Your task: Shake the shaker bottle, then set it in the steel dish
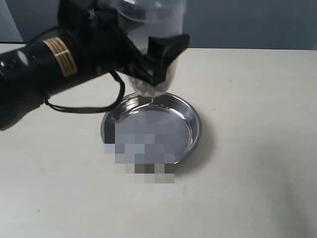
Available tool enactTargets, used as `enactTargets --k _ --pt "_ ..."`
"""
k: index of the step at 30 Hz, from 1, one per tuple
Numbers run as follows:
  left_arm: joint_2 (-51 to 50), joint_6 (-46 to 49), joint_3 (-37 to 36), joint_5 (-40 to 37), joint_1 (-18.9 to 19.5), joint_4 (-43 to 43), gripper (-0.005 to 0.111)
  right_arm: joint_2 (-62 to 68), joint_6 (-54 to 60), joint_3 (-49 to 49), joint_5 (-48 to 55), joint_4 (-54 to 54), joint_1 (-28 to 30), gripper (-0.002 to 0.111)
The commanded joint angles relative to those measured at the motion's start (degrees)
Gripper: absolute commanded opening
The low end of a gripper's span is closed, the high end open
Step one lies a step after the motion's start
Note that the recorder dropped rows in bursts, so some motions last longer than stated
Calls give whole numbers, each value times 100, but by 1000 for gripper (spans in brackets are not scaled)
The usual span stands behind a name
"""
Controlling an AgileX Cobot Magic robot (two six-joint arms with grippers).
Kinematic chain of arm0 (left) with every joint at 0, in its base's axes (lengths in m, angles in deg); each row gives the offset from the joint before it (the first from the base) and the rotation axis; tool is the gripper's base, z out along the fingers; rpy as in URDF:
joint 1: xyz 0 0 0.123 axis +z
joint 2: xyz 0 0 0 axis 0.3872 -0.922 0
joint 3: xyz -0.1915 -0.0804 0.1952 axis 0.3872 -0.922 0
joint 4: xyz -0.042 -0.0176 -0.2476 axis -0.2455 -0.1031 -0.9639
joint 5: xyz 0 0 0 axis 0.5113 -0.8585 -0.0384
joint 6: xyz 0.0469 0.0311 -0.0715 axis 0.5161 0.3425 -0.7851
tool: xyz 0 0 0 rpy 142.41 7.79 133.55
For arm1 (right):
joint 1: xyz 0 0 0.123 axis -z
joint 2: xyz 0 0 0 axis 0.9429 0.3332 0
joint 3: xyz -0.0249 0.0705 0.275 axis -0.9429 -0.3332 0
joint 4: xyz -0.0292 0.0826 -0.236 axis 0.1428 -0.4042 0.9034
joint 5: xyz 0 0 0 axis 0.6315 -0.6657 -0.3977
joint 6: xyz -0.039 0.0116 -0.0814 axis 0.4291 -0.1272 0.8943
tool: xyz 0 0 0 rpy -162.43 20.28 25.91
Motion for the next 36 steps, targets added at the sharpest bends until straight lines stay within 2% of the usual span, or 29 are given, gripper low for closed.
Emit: enactTargets --k 1,2,4,5,6,7,8,9,10,11,12,15,16,17,19,20,21,22,23,24,25,26,27,28,29,31,32,33,36 --pt "-492 211 -435 -489 235 -589 0 -22 4 -7 -75 -4 20 -1" --pt "-481 196 -640 323 299 -1040 0 -22 4 -7 -75 -4 20 -1" --pt "-450 -135 -683 1189 230 -1435 0 -22 4 -7 -75 -4 20 -1" --pt "-450 -393 -683 1428 174 -1129 0 -22 4 -7 -75 -4 20 -1" --pt "-450 -905 -631 1586 5 85 0 -22 4 -7 -75 -4 20 -1" --pt "-450 -1053 -587 1431 -113 620 0 -22 4 -7 -75 -4 20 -1" --pt "-450 -668 -572 768 -227 276 0 -22 4 -7 -75 -4 20 -1" --pt "-450 -134 -572 434 -208 -401 0 -22 4 -7 -75 -4 20 -1" --pt "-478 1500 -572 135 -3 -2834 0 -22 4 -7 -75 -4 20 -1" --pt "-478 2137 -572 215 77 -3877 0 -22 4 -7 -75 -4 20 -1" --pt "-463 2235 -572 225 89 -4042 0 -22 4 -7 -75 -4 20 -1" --pt "-370 895 -572 -31 -236 -1121 0 -22 4 -7 -75 -4 20 -1" --pt "-360 728 -572 -5 -294 -634 0 -22 4 -7 -75 -4 20 -1" --pt "-360 888 -572 6 -279 -952 0 -22 4 -7 -75 -4 20 -1" --pt "-476 1647 -572 298 -37 -3287 0 -22 4 -7 -75 -4 20 -1" --pt "-544 1721 -572 578 12 -4321 0 -22 4 -7 -75 -4 20 -1" --pt "-568 1590 -572 684 -15 -4243 0 -22 4 -7 -75 -4 20 -1" --pt "-526 871 -572 505 -219 -1692 0 -22 4 -7 -75 -4 20 -1" --pt "-509 426 -572 517 -327 -431 0 -22 4 -7 -75 -4 20 -1" --pt "-509 378 -563 476 -376 124 0 -22 4 -7 -75 -4 20 -1" --pt "-544 719 -563 267 -326 -739 0 -22 4 -7 -75 -4 20 -1" --pt "-612 1299 -563 225 -196 -2103 0 -22 4 -7 -75 -4 20 -1" --pt "-745 1974 -563 522 -75 -4338 0 -22 4 -7 -75 -4 20 -1" --pt "-799 2044 -563 708 -59 -5120 0 -22 4 -7 -75 -4 20 -1" --pt "-809 1990 -563 641 -74 -4652 0 -22 4 -7 -75 -4 20 -1" --pt "-718 1119 -551 147 -269 -1467 0 -22 4 -7 -75 -4 20 -1" --pt "-691 858 -551 189 -318 -641 0 -22 4 -7 -75 -4 20 -1" --pt "-691 935 -551 227 -296 -1125 0 -22 4 -7 -75 -4 20 -1" --pt "-846 1594 -551 727 -154 -4989 0 -22 4 -7 -75 -4 20 -1"
